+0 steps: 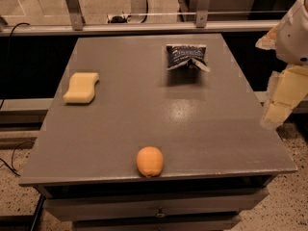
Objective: Move orange near blue chip bag
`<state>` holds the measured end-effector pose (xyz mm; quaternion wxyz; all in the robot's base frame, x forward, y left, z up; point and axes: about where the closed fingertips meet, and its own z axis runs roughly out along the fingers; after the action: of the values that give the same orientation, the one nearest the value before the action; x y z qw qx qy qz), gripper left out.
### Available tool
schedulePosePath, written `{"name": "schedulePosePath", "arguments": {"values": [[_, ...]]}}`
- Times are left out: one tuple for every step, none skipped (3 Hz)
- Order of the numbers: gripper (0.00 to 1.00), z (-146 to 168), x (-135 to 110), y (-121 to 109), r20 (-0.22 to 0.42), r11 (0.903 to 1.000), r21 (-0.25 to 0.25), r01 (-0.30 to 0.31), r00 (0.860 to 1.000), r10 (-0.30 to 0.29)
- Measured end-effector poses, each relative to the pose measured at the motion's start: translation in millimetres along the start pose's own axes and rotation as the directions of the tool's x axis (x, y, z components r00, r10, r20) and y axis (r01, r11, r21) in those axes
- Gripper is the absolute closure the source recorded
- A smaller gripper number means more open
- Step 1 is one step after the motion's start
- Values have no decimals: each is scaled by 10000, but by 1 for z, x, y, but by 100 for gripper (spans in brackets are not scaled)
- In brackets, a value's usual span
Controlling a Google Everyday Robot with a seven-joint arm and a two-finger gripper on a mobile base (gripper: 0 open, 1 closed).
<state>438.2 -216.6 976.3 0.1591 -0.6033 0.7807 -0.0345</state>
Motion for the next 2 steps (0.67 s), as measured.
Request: {"name": "schedulePosePath", "arguments": {"values": [[0, 0, 0, 0, 1, 10000, 2, 0, 10000, 0], [0, 9, -14, 8, 515, 9997, -149, 180, 9985, -172]]}}
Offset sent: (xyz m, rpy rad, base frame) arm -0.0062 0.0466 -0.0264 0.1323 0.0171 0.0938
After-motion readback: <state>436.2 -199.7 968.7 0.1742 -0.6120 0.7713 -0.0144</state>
